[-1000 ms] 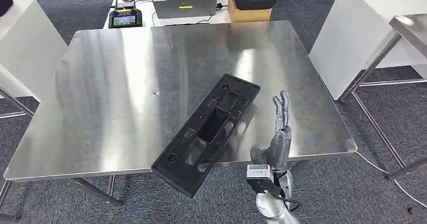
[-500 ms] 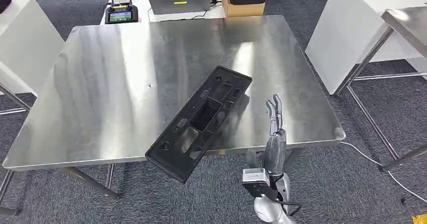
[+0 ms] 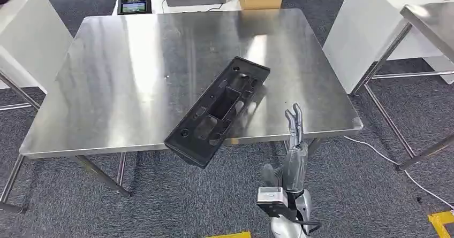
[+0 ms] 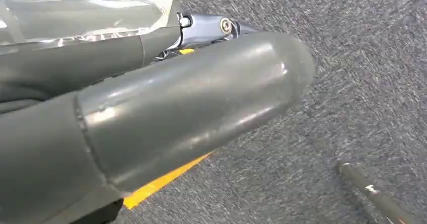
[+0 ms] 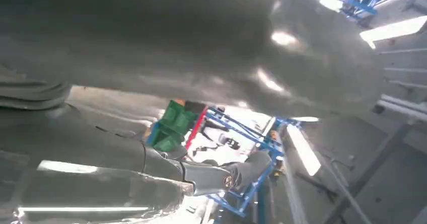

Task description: Take the parts from the cabinet and place them on the table.

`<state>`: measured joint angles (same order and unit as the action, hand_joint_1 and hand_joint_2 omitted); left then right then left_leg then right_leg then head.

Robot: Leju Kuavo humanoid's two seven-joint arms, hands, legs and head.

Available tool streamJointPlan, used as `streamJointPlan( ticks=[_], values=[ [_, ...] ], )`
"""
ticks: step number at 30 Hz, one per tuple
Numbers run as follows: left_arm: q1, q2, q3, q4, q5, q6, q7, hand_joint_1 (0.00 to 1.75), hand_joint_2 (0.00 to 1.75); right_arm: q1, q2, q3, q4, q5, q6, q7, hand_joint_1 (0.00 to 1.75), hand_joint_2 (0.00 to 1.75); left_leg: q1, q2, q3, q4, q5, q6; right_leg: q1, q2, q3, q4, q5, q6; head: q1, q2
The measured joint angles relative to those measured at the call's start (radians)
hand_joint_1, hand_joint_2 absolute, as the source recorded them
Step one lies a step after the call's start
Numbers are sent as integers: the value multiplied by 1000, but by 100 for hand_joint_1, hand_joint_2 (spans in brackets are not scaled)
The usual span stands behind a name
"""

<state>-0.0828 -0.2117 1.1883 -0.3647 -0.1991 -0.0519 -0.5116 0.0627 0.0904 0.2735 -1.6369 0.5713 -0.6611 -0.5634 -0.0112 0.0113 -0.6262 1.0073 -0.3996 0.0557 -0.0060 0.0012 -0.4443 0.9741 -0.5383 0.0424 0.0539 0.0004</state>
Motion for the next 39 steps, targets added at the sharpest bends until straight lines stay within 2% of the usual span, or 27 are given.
streamJointPlan(
  ticks=[3, 4, 6, 7, 8, 9, 10, 12, 13, 14, 15, 18, 19, 20, 22, 24, 26, 27, 28, 29, 30, 33, 34, 35, 37, 38, 39],
  values=[
    [1, -3, 1, 0, -6, 1, 3, 0, 0, 2, 2, 11, 6, 13, -6, 0, 0, 0, 1, 0, -1, -5, 20, -18, 4, -1, -27, 1, 15, -22, 2, 0],
    [3, 1, 4, -2, -9, 2, 3, 0, 0, -2, 3, 17, 12, 8, -5, 3, 0, 0, 6, -3, -9, 2, 18, -22, -18, -5, -36, -4, 28, -37, 3, 0],
    [4, -1, 5, -2, -13, 3, 3, 0, 0, -8, 6, 29, 25, -7, 1, 13, 0, 0, 11, -10, -34, 69, -92, -38, -16, -7, -60, -3, 50, -58, -3, 0],
    [4, -1, 6, -2, -16, 3, 3, 0, 0, -12, 8, 36, 39, -12, 6, 13, 0, 0, 16, -10, -51, 145, -160, -47, -16, -8, -75, -3, 62, -60, -3, 0],
    [4, -1, 9, -2, -18, 6, 3, 0, 0, -16, 8, 43, 58, -27, 16, 13, 0, 0, 20, -10, -67, 221, -206, -54, -15, -8, -81, -2, 74, -59, -4, 0],
    [4, -1, 11, -2, -19, 9, 3, 0, 0, -20, 9, 47, 74, -38, 24, 15, 0, 0, 24, -10, -74, 278, -219, -61, -15, -8, -96, 0, 85, -57, -3, 0],
    [4, -1, 13, -2, -20, 11, 5, 0, 0, -24, 10, 50, 91, -47, 31, 14, 0, 0, 29, -9, -66, 298, -199, -64, -16, -9, -110, 2, 96, -52, -4, 0],
    [4, -1, 17, -2, -22, 25, 10, 0, 0, -36, 14, 61, 126, -68, 47, 15, 0, 0, 38, -9, 5, 230, -126, -69, -20, -8, -135, 7, 113, -43, -4, 0],
    [4, -2, 18, -2, -26, 34, 13, 0, 0, -45, 16, 65, 150, -74, 54, 15, 0, 0, 41, -9, 69, 144, -101, -70, -23, -8, -147, 10, 121, -37, -4, 0],
    [2, -4, 19, -2, -31, 46, 17, 0, 0, -55, 19, 68, 169, -90, 67, 21, 0, 0, 44, -11, 138, 49, -109, -70, -22, -8, -151, 14, 127, -28, -4, 0],
    [0, -5, 19, -1, -31, 61, 27, 0, 0, -67, 22, 69, 197, -125, 104, 44, 0, 0, 37, -15, 181, -24, -133, -66, -16, -8, -158, 17, 135, -19, -4, 0],
    [-1, -9, 28, 4, -35, 111, 60, 0, 0, -143, 40, 69, 389, -202, 174, 91, 0, 0, 25, -16, 157, -24, -127, -39, -19, -9, -158, 4, 164, 5, -1, 0],
    [-2, -12, 30, 8, -40, 130, 71, 0, 0, -169, 46, 69, 470, -189, 157, 110, 0, 0, 25, -13, 151, -34, -109, -21, -9, -8, -164, 1, 172, 18, -1, 0],
    [-6, -14, 34, 15, -41, 147, 83, 0, 0, -205, 50, 68, 567, -188, 142, 130, 0, 0, 25, -3, 139, -37, -92, -9, -18, -8, -174, 23, 141, 11, -3, 0],
    [-9, -16, 42, 27, -41, 204, 123, 0, 0, -259, 64, 57, 762, -202, 136, 195, 0, 0, 20, -4, 107, -37, -67, 10, -16, -7, -218, 138, 25, -13, 2, 0],
    [-9, -20, 52, 44, -38, 275, 164, 0, 0, -290, 69, 49, 918, -197, 133, 253, 0, 0, 15, -4, 73, -34, -40, 13, -16, -6, -252, 292, -49, -14, 2, 0],
    [-9, -24, 66, 61, -26, 316, 205, 0, 0, -299, 72, 38, 1043, -207, 148, 309, 0, 0, 10, -4, 43, -30, -15, 14, -13, -5, -227, 328, -19, 8, 3, 0],
    [-9, -26, 72, 68, -19, 330, 222, 0, 0, -302, 74, 33, 1087, -208, 159, 339, 0, 0, 6, -4, 27, -27, -5, 13, -10, -5, -186, 286, 13, 17, 3, 0],
    [-10, -27, 77, 76, -19, 350, 244, 0, 0, -307, 76, 31, 1128, -200, 164, 379, 0, 0, 3, -4, 12, -24, 5, 12, -4, -5, -124, 205, 35, 16, 3, 0],
    [-14, -31, 81, 85, -18, 380, 269, 0, 0, -313, 76, 31, 1169, -182, 172, 433, 0, 0, 1, -4, 1, -21, 15, 10, -1, -5, -53, 101, 34, 4, 2, 0],
    [-17, -35, 87, 93, -3, 391, 289, 0, 0, -317, 75, 31, 1200, -162, 184, 493, 0, 0, -7, -5, -6, -17, 21, 5, 7, -6, 4, 7, 5, -12, 2, 0],
    [-21, -39, 118, 105, 33, 413, 330, 0, 0, -304, 69, 35, 1274, -117, 225, 640, 0, 0, -3, -2, -8, -22, 49, -8, 15, -6, 0, -20, 9, -27, 0, 0],
    [-19, -41, 121, 111, 26, 441, 344, 0, 0, -294, 66, 37, 1293, -104, 238, 675, 0, 0, -6, -4, -12, -22, 58, -15, 6, -7, -6, -25, 21, -36, -1, 0],
    [-19, -42, 122, 112, 14, 474, 359, 0, 0, -289, 64, 39, 1314, -92, 249, 710, 0, 0, 2, -8, -24, -8, 35, -20, -12, -13, -16, -25, 34, -43, -1, 0],
    [-19, -45, 121, 120, -15, 525, 393, 0, 0, -275, 59, 45, 1340, -61, 267, 778, 0, 0, 9, -10, -53, 89, -99, -34, -10, -13, -45, -25, 59, -64, -5, 0],
    [-19, -45, 118, 124, -42, 549, 422, 0, 0, -267, 57, 54, 1354, -36, 282, 827, 0, 0, 14, -11, -71, 173, -163, -43, -9, -13, -61, -24, 72, -63, -4, 0],
    [-18, -45, 112, 127, -71, 566, 448, 0, 0, -260, 52, 63, 1365, -13, 301, 865, 0, 0, 18, -11, -80, 230, -192, -49, -9, -15, -71, -24, 81, -61, -5, 0]
  ],
)
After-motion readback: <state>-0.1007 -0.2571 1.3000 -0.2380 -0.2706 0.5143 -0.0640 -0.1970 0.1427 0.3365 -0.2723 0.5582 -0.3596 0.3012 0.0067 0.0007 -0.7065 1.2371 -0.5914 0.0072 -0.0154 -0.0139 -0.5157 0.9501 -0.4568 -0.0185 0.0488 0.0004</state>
